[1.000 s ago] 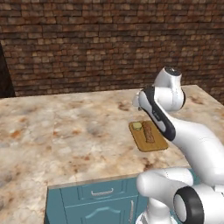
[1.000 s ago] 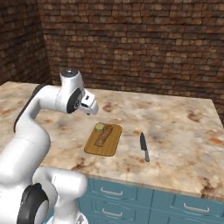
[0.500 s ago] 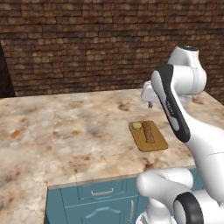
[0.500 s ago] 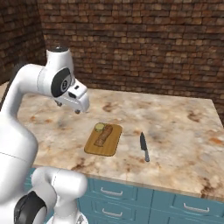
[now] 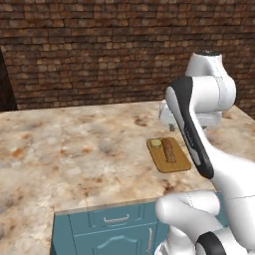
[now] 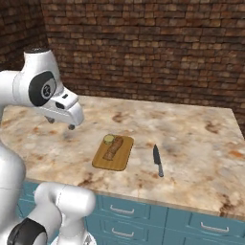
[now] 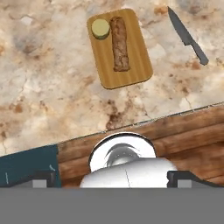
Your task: Retrieve the sausage and cheese from the fridge and place them on the cutting board on the counter.
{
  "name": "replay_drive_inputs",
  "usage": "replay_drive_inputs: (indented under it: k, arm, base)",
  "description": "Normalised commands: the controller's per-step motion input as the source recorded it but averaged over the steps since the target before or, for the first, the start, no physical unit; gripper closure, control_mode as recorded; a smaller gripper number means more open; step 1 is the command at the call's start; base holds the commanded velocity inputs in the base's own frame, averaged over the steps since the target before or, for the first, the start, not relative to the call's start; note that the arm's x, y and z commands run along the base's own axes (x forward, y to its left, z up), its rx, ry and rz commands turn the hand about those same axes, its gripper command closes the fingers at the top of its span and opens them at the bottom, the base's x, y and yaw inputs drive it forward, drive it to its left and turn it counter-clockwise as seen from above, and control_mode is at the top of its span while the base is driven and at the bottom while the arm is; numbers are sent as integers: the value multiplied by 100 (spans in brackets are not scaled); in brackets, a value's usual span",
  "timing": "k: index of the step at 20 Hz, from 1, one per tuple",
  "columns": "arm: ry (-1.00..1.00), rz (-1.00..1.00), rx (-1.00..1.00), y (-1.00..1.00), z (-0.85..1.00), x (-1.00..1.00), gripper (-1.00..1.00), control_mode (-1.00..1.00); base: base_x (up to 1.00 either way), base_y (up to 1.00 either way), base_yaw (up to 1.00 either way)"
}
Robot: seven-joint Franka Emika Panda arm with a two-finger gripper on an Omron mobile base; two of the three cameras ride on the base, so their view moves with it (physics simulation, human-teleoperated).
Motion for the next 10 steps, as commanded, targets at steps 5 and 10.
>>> replay_drive_inputs:
  k: [5, 10]
  arm:
    - [-40, 0, -8, 6, 0, -73, -100, -100]
    - [-39, 0, -2, 1, 16, -64, -100, -100]
  base:
    - [0, 0, 0]
    - [0, 0, 0]
